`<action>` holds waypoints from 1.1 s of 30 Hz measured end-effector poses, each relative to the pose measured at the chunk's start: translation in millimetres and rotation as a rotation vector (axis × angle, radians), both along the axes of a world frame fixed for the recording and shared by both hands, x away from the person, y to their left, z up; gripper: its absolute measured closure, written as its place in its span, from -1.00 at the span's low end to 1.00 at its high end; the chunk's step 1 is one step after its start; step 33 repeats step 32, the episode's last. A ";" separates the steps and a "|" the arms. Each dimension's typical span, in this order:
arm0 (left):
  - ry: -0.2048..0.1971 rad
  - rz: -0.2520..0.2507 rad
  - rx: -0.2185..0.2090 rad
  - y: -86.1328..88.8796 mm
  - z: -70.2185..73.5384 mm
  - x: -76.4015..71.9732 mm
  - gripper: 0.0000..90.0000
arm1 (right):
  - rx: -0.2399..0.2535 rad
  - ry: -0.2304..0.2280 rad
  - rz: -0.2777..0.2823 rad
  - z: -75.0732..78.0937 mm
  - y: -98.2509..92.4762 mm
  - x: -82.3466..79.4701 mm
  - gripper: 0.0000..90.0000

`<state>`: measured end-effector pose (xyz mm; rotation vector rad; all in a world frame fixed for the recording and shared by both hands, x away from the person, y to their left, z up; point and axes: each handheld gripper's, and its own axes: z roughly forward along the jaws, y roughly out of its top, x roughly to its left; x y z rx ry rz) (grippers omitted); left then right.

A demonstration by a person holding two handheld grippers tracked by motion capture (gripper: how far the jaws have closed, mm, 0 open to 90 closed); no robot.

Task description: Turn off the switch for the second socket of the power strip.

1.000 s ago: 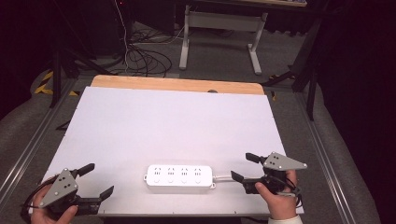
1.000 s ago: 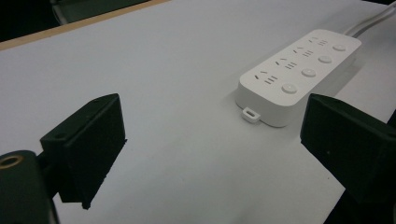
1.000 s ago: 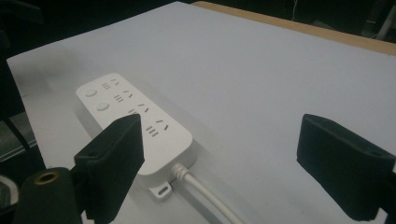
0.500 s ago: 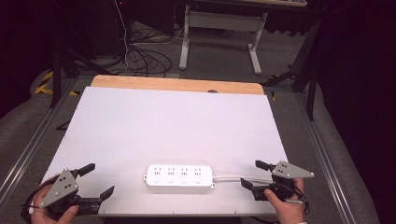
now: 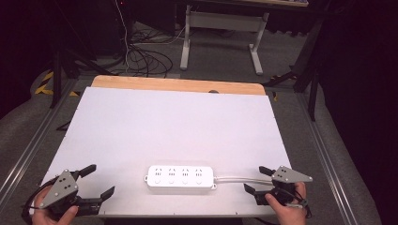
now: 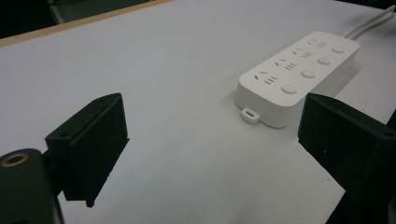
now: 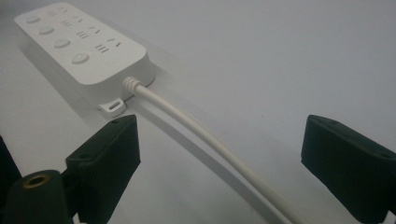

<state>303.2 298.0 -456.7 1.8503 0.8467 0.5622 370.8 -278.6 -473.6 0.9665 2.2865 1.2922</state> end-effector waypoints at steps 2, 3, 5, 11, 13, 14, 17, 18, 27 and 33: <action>0.000 -0.008 -0.003 0.1 -1.7 1.1 -0.80 | -0.020 0.009 -0.002 -2.6 1.3 0.2 -0.73; 0.003 -0.006 -0.001 -0.3 -2.3 1.2 -0.80 | -0.020 0.009 -0.002 -2.6 1.3 0.2 -0.73; -0.001 -0.009 0.002 -0.8 -2.6 1.4 -0.80 | -0.024 0.006 -0.006 -4.6 2.1 -0.1 -0.73; -0.016 -0.006 0.026 0.3 -2.8 2.0 -0.80 | -0.004 -0.017 0.008 -2.2 4.6 -1.1 -0.72; -0.019 -0.007 0.042 -0.1 -3.3 2.4 -0.80 | 0.004 -0.025 0.015 -1.3 4.6 -1.6 -0.72; -0.018 -0.002 0.047 -0.6 -3.6 2.2 -0.80 | 0.007 -0.029 0.016 -1.0 4.4 -1.8 -0.71; -0.020 0.005 0.050 -1.5 -2.9 1.3 -0.80 | 0.003 -0.030 0.028 -0.5 3.8 -2.3 -0.73; -0.025 0.005 0.055 -1.6 -2.3 1.2 -0.80 | 0.003 -0.030 0.028 -0.5 3.8 -2.3 -0.73; -0.031 0.019 0.074 -2.2 -1.7 -0.1 -0.80 | 0.005 -0.042 0.016 -0.1 2.8 -2.9 -0.73; -0.028 0.016 0.057 -0.2 -2.0 1.3 -0.80 | 0.009 -0.058 0.001 0.5 2.5 -3.7 -0.73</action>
